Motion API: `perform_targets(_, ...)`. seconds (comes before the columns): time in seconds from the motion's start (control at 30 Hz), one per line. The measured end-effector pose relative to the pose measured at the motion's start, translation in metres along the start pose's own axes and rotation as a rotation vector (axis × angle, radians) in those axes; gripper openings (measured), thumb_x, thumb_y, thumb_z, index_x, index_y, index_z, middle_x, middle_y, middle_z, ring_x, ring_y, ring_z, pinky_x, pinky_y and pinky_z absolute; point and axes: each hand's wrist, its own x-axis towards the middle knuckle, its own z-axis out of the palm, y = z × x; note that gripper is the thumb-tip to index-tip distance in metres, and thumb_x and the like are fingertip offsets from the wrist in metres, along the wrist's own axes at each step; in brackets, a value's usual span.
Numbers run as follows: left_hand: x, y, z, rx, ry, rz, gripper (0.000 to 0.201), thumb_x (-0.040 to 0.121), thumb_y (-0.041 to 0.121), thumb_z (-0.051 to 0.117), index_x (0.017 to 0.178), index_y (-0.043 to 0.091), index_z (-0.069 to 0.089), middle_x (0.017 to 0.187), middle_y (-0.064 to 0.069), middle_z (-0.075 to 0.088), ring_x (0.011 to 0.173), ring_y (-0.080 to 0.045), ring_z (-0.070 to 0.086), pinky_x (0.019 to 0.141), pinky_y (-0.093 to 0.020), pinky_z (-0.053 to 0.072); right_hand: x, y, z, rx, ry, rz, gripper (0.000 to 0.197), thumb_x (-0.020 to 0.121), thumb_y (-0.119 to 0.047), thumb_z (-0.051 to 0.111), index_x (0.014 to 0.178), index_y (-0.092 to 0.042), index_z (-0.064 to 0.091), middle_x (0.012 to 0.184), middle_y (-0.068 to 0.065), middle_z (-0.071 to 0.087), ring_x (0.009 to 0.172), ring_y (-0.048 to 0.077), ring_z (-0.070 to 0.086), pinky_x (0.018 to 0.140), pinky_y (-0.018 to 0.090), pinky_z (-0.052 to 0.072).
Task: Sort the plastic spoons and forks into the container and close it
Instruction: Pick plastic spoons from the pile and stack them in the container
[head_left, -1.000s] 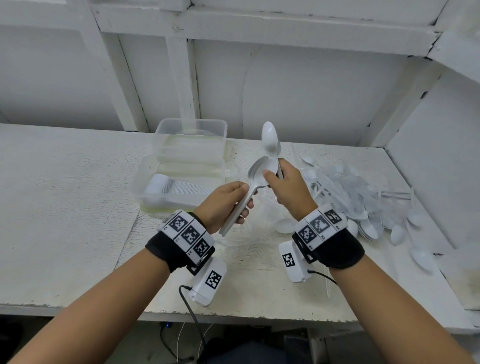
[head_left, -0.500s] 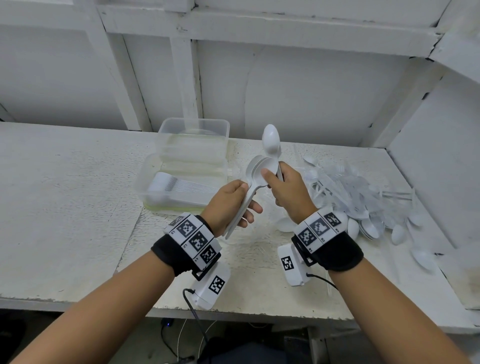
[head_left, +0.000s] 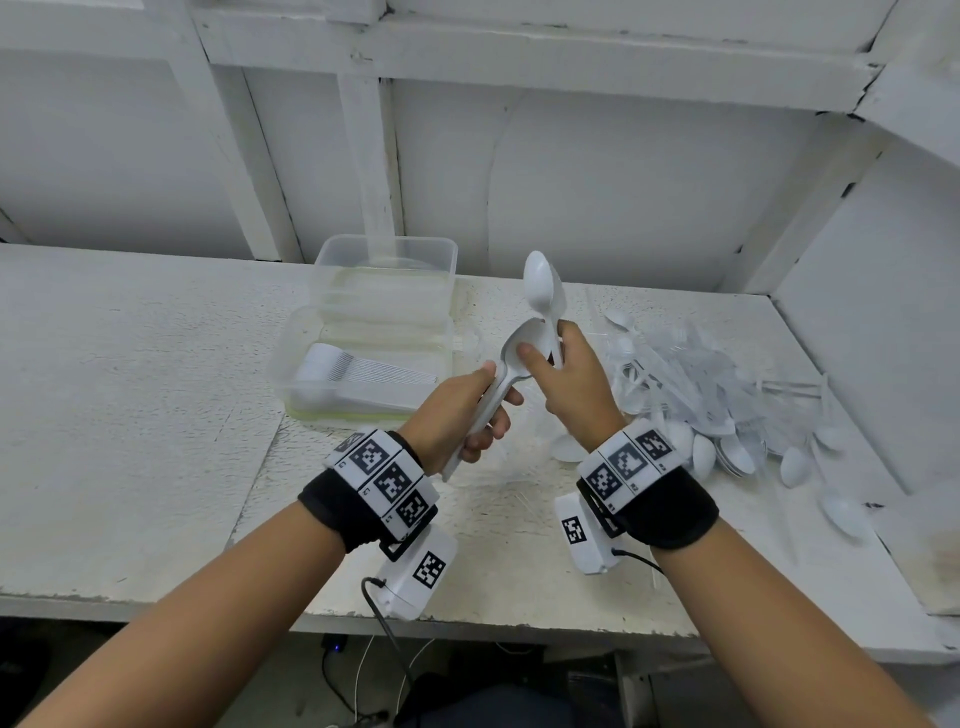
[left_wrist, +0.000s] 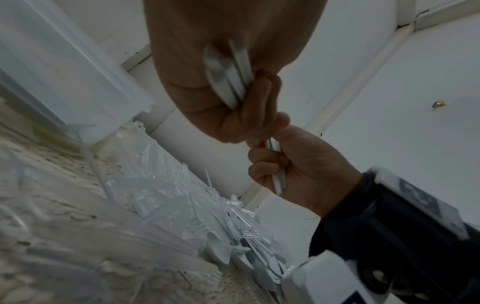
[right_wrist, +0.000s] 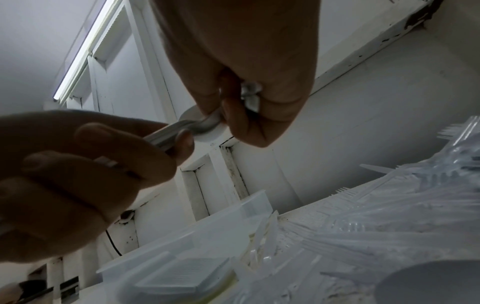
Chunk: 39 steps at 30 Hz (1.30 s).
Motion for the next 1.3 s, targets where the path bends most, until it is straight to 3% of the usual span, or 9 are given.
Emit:
perform_targets(0.1, -0.001, 0.0, -0.001, 0.019, -0.102, -0.018, 0.039, 0.101, 0.038, 0.029, 0.093, 0.011, 0.055, 0.054, 0.001, 0.051, 0.039, -0.009, 0.039, 0.039, -0.018, 0.035, 0.002, 0.001, -0.003, 0.041, -0.06, 0.042, 0.015, 0.093, -0.022, 0.054, 0.079, -0.02, 0.048, 0.067, -0.006, 0.044, 0.058, 0.007, 0.041, 0.049, 0.022, 0.034)
perform_targets(0.23, -0.002, 0.001, -0.007, -0.144, -0.258, -0.076, 0.028, 0.093, 0.033, 0.043, 0.1, 0.009, 0.056, 0.064, -0.001, 0.054, 0.054, -0.012, 0.052, 0.05, -0.026, 0.052, 0.003, 0.001, -0.01, 0.182, -0.128, 0.077, 0.016, 0.093, -0.018, 0.055, 0.078, -0.018, 0.048, 0.062, -0.003, 0.04, 0.046, 0.005, 0.035, 0.04, 0.02, 0.028)
perform_targets(0.3, -0.002, 0.003, -0.01, -0.237, -0.295, -0.115, 0.029, 0.087, 0.031, 0.047, 0.1, 0.007, 0.056, 0.067, -0.002, 0.059, 0.057, -0.013, 0.058, 0.053, -0.027, 0.053, 0.003, 0.001, -0.012, 0.264, -0.161, 0.094, 0.016, 0.094, -0.018, 0.053, 0.08, -0.015, 0.047, 0.06, -0.001, 0.037, 0.039, 0.003, 0.031, 0.037, 0.018, 0.026)
perform_targets(0.43, -0.002, 0.006, -0.009, -0.3, -0.276, -0.141, 0.028, 0.096, 0.024, 0.039, 0.101, 0.004, 0.057, 0.069, -0.004, 0.064, 0.057, -0.013, 0.062, 0.054, -0.025, 0.054, 0.003, 0.001, -0.014, 0.279, -0.188, 0.105, 0.016, 0.094, -0.023, 0.053, 0.082, -0.014, 0.048, 0.061, 0.0, 0.038, 0.039, 0.004, 0.029, 0.037, 0.019, 0.022)
perform_targets(0.57, -0.002, 0.005, -0.006, -0.258, -0.26, -0.152, 0.036, 0.1, 0.029, 0.032, 0.106, 0.004, 0.058, 0.069, -0.003, 0.063, 0.054, -0.012, 0.059, 0.054, -0.024, 0.053, 0.002, 0.001, -0.015, 0.255, -0.165, 0.084, 0.018, 0.093, -0.023, 0.055, 0.078, -0.016, 0.047, 0.059, -0.003, 0.036, 0.039, 0.003, 0.029, 0.037, 0.017, 0.025)
perform_targets(0.77, -0.005, 0.005, -0.003, -0.256, -0.281, -0.173, 0.037, 0.101, 0.027, 0.03, 0.11, 0.003, 0.057, 0.073, -0.005, 0.062, 0.059, -0.014, 0.06, 0.058, -0.027, 0.054, 0.0, 0.001, -0.015, 0.134, -0.123, 0.04, 0.018, 0.092, -0.021, 0.055, 0.076, -0.019, 0.047, 0.062, -0.003, 0.038, 0.05, 0.008, 0.034, 0.042, 0.021, 0.03)
perform_targets(0.97, -0.008, 0.005, 0.007, -0.1, -0.122, -0.028, 0.033, 0.103, 0.024, 0.029, 0.104, 0.006, 0.057, 0.089, -0.015, 0.069, 0.073, -0.023, 0.068, 0.068, -0.033, 0.057, 0.0, 0.0, -0.013, 0.059, -0.072, 0.011, 0.015, 0.092, -0.019, 0.054, 0.078, -0.017, 0.048, 0.066, -0.004, 0.042, 0.056, 0.008, 0.039, 0.049, 0.021, 0.034)
perform_targets(1.1, -0.01, 0.003, 0.015, -0.017, -0.001, 0.049, 0.033, 0.103, 0.026, 0.028, 0.1, 0.008, 0.055, 0.088, -0.015, 0.068, 0.067, -0.023, 0.068, 0.063, -0.032, 0.057, -0.002, 0.0, -0.011, 0.016, -0.039, -0.009, 0.016, 0.092, -0.019, 0.053, 0.078, -0.016, 0.048, 0.068, -0.003, 0.044, 0.059, 0.008, 0.041, 0.054, 0.02, 0.034)
perform_targets(1.3, -0.011, -0.002, 0.025, 0.096, 0.142, 0.11, 0.032, 0.103, 0.028, 0.026, 0.109, 0.007, 0.05, 0.086, -0.014, 0.067, 0.061, -0.023, 0.066, 0.059, -0.033, 0.055, -0.003, -0.002, -0.005, -0.036, 0.001, -0.013, 0.014, 0.091, -0.019, 0.052, 0.083, -0.008, 0.052, 0.067, -0.001, 0.046, 0.061, 0.01, 0.042, 0.059, 0.023, 0.037)
